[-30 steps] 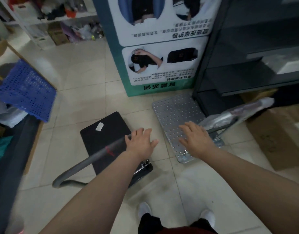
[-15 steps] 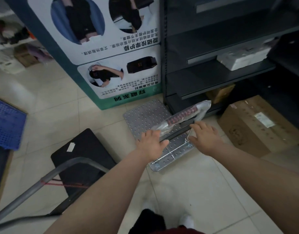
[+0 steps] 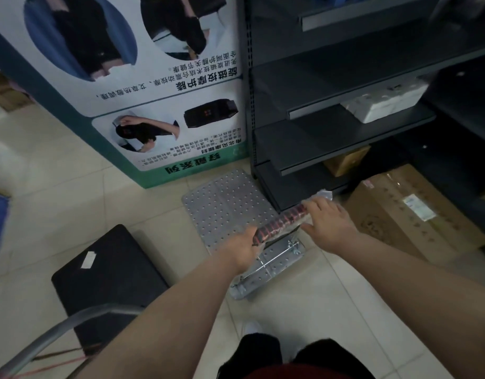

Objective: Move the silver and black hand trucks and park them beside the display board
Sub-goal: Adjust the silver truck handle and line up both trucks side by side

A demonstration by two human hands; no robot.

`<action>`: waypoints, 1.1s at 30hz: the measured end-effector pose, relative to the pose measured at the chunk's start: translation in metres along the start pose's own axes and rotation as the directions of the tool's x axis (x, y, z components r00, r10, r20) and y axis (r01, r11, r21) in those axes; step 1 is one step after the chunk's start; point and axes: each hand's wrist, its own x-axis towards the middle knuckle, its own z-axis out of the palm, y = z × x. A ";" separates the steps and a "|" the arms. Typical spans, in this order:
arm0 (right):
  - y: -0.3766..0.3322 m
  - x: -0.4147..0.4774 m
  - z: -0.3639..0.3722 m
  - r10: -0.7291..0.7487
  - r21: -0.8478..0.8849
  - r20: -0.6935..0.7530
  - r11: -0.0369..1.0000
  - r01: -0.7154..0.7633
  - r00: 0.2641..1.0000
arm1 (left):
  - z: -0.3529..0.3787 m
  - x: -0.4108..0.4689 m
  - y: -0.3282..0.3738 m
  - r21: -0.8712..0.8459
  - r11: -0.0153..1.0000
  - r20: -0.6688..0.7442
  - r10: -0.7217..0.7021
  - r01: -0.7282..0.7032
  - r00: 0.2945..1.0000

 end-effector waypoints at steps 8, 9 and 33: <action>0.006 0.024 0.006 -0.229 -0.027 0.217 0.970 0.241 0.949 | 0.002 -0.023 -0.010 -0.058 0.994 0.021 -0.097 0.098 0.995; 0.007 0.023 0.009 -0.262 -0.015 0.227 0.962 0.272 0.938 | 0.002 -0.028 -0.013 -0.034 0.991 0.012 -0.127 0.127 0.992; -0.045 0.069 0.033 -0.265 0.055 0.315 0.964 0.261 0.912 | -0.020 -0.014 -0.054 0.020 0.939 -0.177 -0.334 0.343 0.926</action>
